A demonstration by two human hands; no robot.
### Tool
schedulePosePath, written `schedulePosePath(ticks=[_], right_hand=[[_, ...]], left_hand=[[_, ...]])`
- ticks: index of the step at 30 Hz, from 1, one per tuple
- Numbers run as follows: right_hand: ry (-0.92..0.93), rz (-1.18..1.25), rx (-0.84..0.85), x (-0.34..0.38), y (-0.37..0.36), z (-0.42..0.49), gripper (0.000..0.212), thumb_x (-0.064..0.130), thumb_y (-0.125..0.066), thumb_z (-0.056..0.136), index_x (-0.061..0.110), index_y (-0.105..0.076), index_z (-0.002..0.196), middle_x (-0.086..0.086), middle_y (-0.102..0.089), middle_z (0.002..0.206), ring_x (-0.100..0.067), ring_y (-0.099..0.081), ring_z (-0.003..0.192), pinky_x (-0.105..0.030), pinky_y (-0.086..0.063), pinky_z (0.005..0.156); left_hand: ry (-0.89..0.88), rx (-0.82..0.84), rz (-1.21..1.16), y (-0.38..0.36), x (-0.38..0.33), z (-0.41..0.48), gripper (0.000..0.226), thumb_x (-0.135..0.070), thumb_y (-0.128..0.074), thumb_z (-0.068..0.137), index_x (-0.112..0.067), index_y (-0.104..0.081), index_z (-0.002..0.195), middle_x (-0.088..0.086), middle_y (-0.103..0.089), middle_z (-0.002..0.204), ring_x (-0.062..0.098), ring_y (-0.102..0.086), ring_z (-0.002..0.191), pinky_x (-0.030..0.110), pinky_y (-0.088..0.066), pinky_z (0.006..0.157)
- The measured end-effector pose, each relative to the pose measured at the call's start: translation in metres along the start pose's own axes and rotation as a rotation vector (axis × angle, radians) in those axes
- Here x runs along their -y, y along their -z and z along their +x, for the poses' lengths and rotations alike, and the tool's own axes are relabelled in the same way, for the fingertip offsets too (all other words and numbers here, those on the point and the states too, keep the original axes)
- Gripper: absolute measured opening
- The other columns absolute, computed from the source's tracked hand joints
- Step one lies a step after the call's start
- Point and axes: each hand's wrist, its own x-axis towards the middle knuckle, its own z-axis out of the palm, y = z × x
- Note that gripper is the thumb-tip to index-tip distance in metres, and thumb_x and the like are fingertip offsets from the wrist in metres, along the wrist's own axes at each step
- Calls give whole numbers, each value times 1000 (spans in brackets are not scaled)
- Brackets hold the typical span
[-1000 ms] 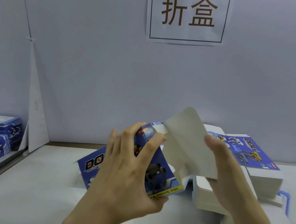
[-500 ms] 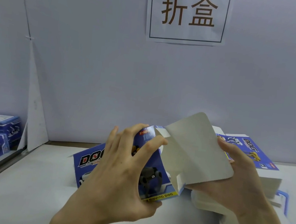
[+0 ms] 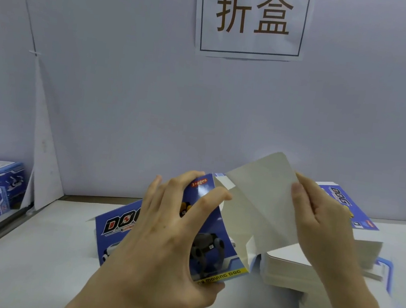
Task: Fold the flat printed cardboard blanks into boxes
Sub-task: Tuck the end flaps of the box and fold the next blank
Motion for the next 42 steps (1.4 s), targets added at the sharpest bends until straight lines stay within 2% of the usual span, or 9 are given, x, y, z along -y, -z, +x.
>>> schedulePosePath(ticks=[4,8,11,15,16,18,23,26,42], right_hand=[[187,-253,-70,-2,3,0,27,3,-50,98,6,-69,116,-15,-56,51,-32,-49,45,-38,-43,46],[290,-440,-187,4,-4,-3,36,-10,-58,81,1,-70,113,-10,-49,47,-22,-30,38,-25,-30,43],[305,-438,-213,6,-7,-5,39,-9,-56,84,10,-71,115,-10,-70,66,-20,-47,43,-16,-31,47],[-48,409,256,10,9,-1,26,35,-68,87,60,-68,95,25,-73,86,11,-63,80,0,-42,65],[-148,592,351,10,12,-1,17,51,-71,79,57,-70,95,25,-72,94,12,-64,86,-2,-44,68],[-304,825,448,8,15,-1,44,70,-75,58,47,-75,96,19,-74,91,8,-66,81,-8,-49,64],[-494,1031,422,14,12,-6,22,45,-82,56,36,-79,76,13,-73,72,1,-68,66,-17,-51,51],[-634,1127,501,14,6,-10,40,42,-92,35,27,-77,69,2,-70,67,-9,-67,59,-24,-51,48],[-392,569,558,13,-3,-4,18,44,-56,90,55,-69,85,20,-72,83,2,-65,76,-29,-45,75]], left_hand=[[5,7,-5,0,-2,0,99,-62,-74,49,-36,-34,136,-7,-28,137,13,-33,121,57,-51,90],[3,5,-17,-4,-7,1,100,-63,-75,50,-36,-32,136,-6,-28,138,13,-33,123,57,-50,91],[21,-15,17,-6,-6,1,99,-65,-71,49,-33,-36,136,-2,-32,137,14,-34,121,57,-50,90],[58,18,69,-6,7,0,100,-66,-71,49,-32,-36,137,2,-31,136,16,-32,121,60,-46,95],[70,28,42,-6,8,0,101,-66,-72,50,-33,-35,138,0,-30,137,16,-31,123,60,-46,95],[78,30,-2,-7,6,0,101,-65,-73,50,-36,-34,139,-3,-26,139,14,-29,125,60,-47,95],[56,-1,-7,-10,2,2,98,-62,-74,49,-33,-38,136,-1,-29,137,15,-32,121,60,-49,91],[71,-6,-29,-9,1,1,98,-62,-74,48,-35,-39,135,-3,-29,137,15,-36,121,59,-50,90],[71,50,36,-17,6,0,101,-67,-71,50,-36,-30,137,1,-30,138,16,-28,123,62,-42,100]])
